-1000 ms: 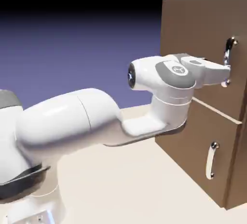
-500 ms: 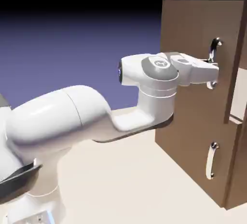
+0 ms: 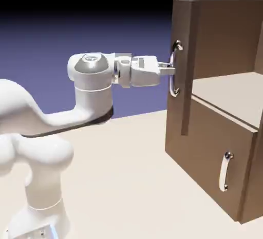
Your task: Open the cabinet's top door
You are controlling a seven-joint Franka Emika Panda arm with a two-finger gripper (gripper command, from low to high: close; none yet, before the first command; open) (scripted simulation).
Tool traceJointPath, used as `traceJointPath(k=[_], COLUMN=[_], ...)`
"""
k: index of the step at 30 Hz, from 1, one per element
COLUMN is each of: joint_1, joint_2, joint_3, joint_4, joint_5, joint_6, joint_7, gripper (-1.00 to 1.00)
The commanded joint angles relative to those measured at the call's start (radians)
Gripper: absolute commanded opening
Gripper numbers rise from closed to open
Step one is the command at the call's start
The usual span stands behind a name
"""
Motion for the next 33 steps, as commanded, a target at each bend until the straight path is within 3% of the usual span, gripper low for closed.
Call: traceJointPath(k=[1,18,33], joint_1=[-0.01,-0.02,-0.157], joint_2=[-0.011,-0.034,0.275], joint_3=[0.036,0.652,1.196], joint_4=[-0.017,-0.093,0.185], joint_5=[0.033,0.608,1.078], joint_6=[-0.026,-0.434,-0.844], joint_7=[0.0,0.033,0.152], gripper=[-1.0,-1.0,-1.0])
